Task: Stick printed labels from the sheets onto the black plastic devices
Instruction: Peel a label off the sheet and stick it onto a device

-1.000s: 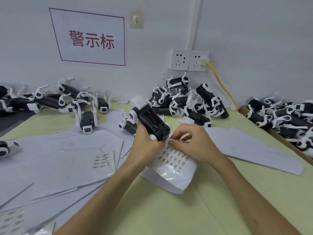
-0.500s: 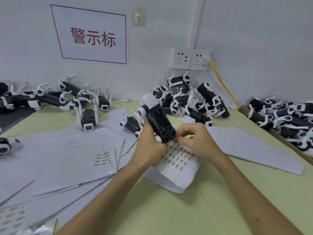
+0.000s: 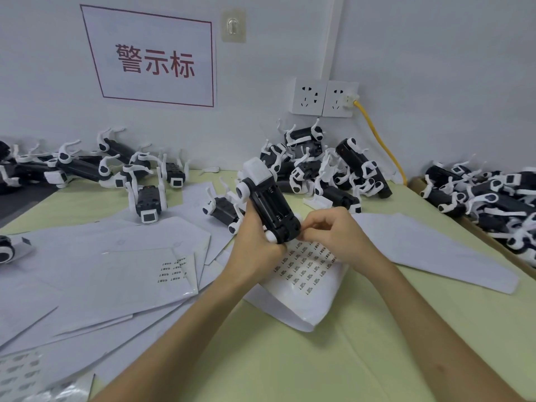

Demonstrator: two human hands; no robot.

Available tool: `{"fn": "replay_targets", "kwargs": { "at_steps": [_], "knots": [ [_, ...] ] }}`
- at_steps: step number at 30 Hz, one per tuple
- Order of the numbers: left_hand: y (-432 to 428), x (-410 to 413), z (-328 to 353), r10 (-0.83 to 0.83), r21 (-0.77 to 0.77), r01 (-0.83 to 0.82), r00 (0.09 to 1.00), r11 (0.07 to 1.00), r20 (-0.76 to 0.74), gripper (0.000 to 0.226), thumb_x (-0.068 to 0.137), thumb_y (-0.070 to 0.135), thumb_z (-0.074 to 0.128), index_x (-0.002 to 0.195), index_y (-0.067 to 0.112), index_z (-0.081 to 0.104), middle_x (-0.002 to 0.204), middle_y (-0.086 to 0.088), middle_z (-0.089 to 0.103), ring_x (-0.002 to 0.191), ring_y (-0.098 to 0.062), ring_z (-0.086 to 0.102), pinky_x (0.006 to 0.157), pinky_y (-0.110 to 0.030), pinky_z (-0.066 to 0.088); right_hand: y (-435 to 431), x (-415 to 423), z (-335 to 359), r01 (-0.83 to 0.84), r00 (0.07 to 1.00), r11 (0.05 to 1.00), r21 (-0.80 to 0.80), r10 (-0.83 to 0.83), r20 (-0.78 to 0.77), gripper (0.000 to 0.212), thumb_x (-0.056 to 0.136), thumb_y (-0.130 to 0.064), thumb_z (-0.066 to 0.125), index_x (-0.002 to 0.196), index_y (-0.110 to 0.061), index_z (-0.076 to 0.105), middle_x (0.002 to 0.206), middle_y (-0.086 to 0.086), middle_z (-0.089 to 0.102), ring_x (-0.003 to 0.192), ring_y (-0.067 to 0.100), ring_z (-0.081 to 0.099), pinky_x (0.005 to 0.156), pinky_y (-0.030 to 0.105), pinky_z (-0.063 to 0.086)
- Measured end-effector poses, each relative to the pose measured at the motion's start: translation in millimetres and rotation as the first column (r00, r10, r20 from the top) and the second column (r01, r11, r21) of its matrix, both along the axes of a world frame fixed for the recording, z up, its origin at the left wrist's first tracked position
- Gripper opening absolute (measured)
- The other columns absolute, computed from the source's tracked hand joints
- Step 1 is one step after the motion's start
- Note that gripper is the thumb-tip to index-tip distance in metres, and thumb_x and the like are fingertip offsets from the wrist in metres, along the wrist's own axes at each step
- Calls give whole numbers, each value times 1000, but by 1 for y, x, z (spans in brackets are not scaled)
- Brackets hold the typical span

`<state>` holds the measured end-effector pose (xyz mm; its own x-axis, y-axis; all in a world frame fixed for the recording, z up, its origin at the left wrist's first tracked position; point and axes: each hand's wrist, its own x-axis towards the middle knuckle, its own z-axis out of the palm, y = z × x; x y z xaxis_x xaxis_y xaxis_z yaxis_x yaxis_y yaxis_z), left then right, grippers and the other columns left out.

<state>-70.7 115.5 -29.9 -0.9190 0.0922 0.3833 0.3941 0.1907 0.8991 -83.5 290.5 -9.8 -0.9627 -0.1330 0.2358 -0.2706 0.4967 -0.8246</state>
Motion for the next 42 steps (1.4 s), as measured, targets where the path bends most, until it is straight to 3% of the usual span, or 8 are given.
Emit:
{"fn": "replay_targets", "kwargs": {
  "at_steps": [3,6,11,17,21,27,32,42],
  "knots": [
    [-1,-1,-2,2,-29,-2,1000,1000,-8,56,76,-12,68,115,22,46,94,7,61,84,5,59,71,-9,45,1,-1,2,-5,999,1000,-14,6,50,8,79,-1,76,78,-7,80,81,16,74,78,33,63,93,51,52],
    [0,-2,-3,7,-42,-7,1000,999,-6,56,76,-14,66,118,17,47,94,7,61,84,5,59,71,-9,45,1,0,2,-3,995,1000,-27,6,96,13,79,1,73,74,-8,79,71,8,71,73,15,59,85,40,51],
    [0,-3,-5,15,-55,-15,1000,998,-7,57,74,-15,67,117,18,46,95,3,59,83,4,57,70,-8,45,2,0,2,-1,991,1000,-31,5,134,11,81,0,70,77,-5,79,72,4,71,70,6,61,79,24,48],
    [0,-3,-7,25,-59,-24,1000,998,16,59,75,-13,68,119,20,46,97,3,61,88,3,58,70,-6,44,3,0,2,7,986,1000,-6,-6,166,10,86,-6,71,81,-9,79,79,8,74,75,9,63,85,29,50],
    [0,-3,-5,28,-34,-26,999,999,36,58,73,-6,70,110,32,46,95,9,61,86,7,59,69,-6,44,3,-1,1,25,988,1000,4,-26,153,17,89,-8,71,77,-18,77,77,1,74,73,8,65,80,22,51],
    [-1,-6,-6,48,-2,-48,991,999,122,62,73,-12,71,109,32,47,99,6,62,85,8,59,67,-7,44,6,-3,-2,27,991,999,-43,-21,133,11,93,-7,69,84,-10,75,73,-2,75,71,8,68,78,22,55],
    [-2,-6,-4,42,35,-50,979,998,200,66,71,-14,70,124,19,48,106,2,62,100,-9,59,75,-24,44,9,-4,-2,-41,990,998,-50,47,133,10,94,-8,69,86,-10,76,74,-2,76,68,4,67,68,14,52],
    [-2,-6,-6,-9,101,-22,955,995,298,59,73,-5,80,112,29,51,110,4,67,102,-9,63,78,-26,49,17,-7,-5,-128,987,992,20,125,106,8,93,-10,71,91,-14,78,85,1,78,82,11,72,82,23,58]
  ]
}}
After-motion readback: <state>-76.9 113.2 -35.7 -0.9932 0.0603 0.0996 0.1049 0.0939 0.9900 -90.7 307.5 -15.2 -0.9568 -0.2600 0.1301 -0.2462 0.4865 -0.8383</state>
